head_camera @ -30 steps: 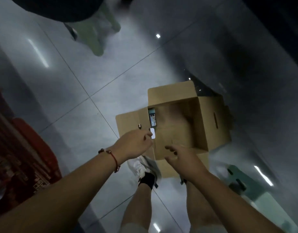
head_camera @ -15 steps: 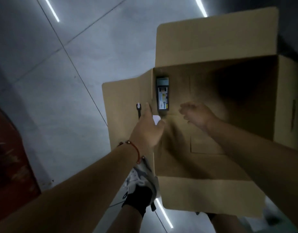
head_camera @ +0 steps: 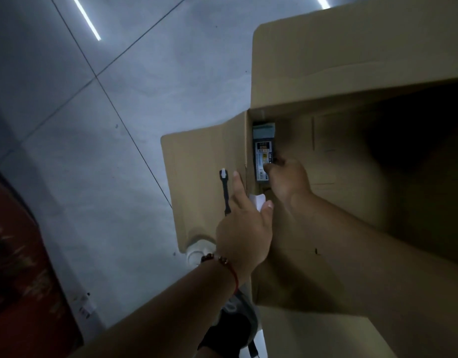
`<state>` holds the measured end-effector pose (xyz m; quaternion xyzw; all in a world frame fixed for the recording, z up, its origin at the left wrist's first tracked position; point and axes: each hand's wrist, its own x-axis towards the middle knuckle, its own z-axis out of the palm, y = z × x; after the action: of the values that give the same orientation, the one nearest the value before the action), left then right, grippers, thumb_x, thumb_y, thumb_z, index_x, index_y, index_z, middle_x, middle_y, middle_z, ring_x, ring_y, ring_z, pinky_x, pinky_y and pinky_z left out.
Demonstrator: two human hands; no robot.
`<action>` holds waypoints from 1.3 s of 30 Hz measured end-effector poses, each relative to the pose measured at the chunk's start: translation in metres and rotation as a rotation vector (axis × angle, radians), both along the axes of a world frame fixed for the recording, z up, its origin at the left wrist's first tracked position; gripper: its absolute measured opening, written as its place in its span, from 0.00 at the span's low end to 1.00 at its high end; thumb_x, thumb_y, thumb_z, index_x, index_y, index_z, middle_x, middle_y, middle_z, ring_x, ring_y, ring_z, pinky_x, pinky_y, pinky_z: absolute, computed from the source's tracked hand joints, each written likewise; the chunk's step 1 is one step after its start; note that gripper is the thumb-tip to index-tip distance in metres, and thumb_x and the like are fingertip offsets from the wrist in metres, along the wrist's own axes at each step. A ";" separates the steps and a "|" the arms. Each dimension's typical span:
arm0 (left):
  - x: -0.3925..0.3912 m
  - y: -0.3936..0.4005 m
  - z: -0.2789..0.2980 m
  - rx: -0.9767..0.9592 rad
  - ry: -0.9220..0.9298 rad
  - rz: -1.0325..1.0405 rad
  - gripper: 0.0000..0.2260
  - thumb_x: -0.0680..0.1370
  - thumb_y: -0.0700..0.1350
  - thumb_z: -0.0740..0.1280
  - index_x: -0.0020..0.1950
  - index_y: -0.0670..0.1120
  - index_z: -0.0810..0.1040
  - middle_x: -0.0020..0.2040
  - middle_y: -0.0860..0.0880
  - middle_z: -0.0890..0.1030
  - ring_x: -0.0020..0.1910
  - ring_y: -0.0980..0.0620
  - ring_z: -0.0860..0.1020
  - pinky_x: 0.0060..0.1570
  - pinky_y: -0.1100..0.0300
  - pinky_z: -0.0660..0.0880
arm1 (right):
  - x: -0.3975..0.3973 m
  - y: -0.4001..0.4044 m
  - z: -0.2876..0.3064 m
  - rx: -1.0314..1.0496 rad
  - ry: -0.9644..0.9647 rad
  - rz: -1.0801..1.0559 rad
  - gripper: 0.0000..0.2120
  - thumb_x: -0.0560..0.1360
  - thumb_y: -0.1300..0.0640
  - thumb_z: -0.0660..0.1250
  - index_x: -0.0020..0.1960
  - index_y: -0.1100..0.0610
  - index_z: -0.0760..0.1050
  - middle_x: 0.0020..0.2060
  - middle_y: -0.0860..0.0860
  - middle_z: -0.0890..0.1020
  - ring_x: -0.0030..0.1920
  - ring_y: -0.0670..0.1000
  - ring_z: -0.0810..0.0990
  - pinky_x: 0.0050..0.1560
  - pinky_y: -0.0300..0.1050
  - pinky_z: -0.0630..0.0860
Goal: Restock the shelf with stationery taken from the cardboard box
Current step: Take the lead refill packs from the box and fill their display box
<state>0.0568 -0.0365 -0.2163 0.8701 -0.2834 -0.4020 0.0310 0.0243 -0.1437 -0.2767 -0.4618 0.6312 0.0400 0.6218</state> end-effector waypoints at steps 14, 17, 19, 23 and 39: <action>0.013 -0.003 0.008 0.081 0.239 0.115 0.38 0.80 0.62 0.57 0.78 0.54 0.33 0.72 0.42 0.71 0.52 0.47 0.81 0.53 0.57 0.78 | -0.008 -0.013 0.031 0.087 -0.051 0.034 0.11 0.78 0.58 0.66 0.60 0.58 0.78 0.53 0.54 0.84 0.52 0.52 0.83 0.54 0.46 0.79; 0.027 -0.015 0.036 0.160 0.495 0.491 0.20 0.81 0.54 0.62 0.70 0.48 0.68 0.58 0.47 0.80 0.50 0.52 0.80 0.52 0.60 0.76 | -0.036 -0.018 0.087 0.181 -0.156 -0.060 0.10 0.80 0.60 0.63 0.59 0.57 0.78 0.52 0.52 0.84 0.50 0.49 0.84 0.48 0.40 0.81; 0.032 -0.023 0.075 0.101 0.586 0.602 0.08 0.83 0.45 0.60 0.47 0.47 0.76 0.46 0.49 0.78 0.42 0.56 0.76 0.41 0.68 0.73 | -0.055 -0.023 0.136 0.183 -0.209 -0.054 0.09 0.81 0.59 0.62 0.56 0.52 0.79 0.50 0.49 0.85 0.48 0.46 0.85 0.47 0.38 0.82; 0.028 -0.053 0.180 -0.117 0.720 0.835 0.15 0.82 0.55 0.59 0.57 0.48 0.79 0.58 0.47 0.83 0.59 0.48 0.79 0.65 0.51 0.71 | -0.085 -0.035 0.255 0.187 -0.293 -0.039 0.08 0.81 0.55 0.62 0.55 0.48 0.78 0.46 0.45 0.86 0.46 0.43 0.85 0.42 0.35 0.80; 0.013 -0.054 0.702 -0.415 1.237 0.702 0.24 0.78 0.59 0.59 0.68 0.45 0.75 0.60 0.40 0.81 0.59 0.40 0.80 0.55 0.43 0.79 | -0.100 -0.001 0.801 -0.234 -0.345 -0.064 0.12 0.76 0.66 0.67 0.54 0.51 0.81 0.49 0.49 0.86 0.50 0.48 0.85 0.50 0.43 0.80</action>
<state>0.0698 -0.0908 0.4856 0.5001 0.0106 -0.7236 0.4756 -0.0755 -0.1447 0.5244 -0.5106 0.5302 -0.1330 0.6637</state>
